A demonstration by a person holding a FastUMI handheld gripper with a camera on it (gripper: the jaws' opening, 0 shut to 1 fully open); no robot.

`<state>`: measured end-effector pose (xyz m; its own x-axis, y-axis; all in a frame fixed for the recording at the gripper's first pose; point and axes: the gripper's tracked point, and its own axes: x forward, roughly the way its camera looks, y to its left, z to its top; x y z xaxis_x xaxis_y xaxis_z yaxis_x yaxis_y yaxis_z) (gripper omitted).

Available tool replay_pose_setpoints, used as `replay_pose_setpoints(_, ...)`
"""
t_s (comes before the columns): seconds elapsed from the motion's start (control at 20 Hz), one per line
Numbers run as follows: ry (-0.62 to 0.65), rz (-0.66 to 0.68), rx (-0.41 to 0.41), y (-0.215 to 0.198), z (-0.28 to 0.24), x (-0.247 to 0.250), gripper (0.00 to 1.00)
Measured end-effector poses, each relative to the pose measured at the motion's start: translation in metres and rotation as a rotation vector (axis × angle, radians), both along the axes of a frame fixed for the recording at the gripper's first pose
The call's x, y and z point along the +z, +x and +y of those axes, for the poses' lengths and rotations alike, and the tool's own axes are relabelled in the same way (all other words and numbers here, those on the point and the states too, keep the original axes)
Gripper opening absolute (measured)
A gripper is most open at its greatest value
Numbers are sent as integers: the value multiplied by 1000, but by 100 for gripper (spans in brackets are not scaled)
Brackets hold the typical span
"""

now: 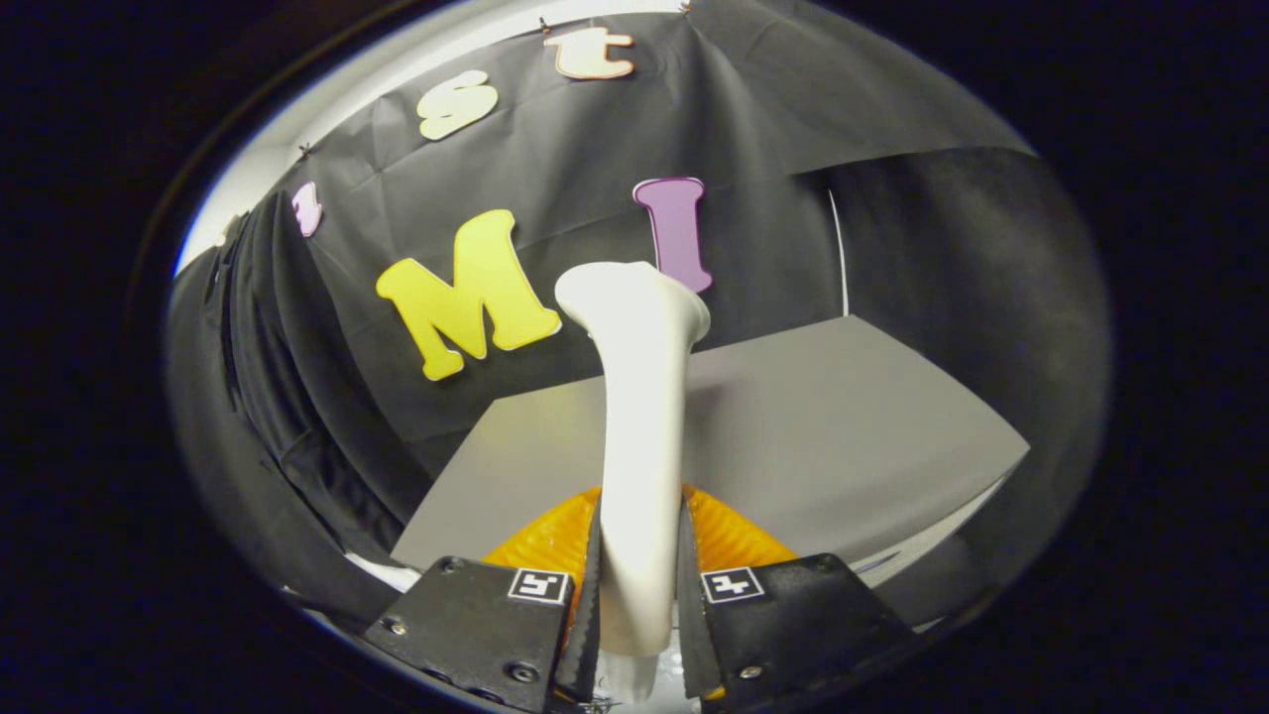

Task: Iron the clothes twice with a garment steamer, once on the left side and once on the right side.

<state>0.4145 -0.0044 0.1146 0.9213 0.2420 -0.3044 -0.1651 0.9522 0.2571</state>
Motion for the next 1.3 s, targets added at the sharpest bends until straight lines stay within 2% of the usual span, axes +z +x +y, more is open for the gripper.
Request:
replay_pose_setpoints(0.4,-21,-136,-44,-83,61,59,35)
replay_pose_setpoints(0.9,-55,-295,49,-170,207,116,35)
replay_pose_setpoints(1.3,-29,-373,166,-200,320,156,35)
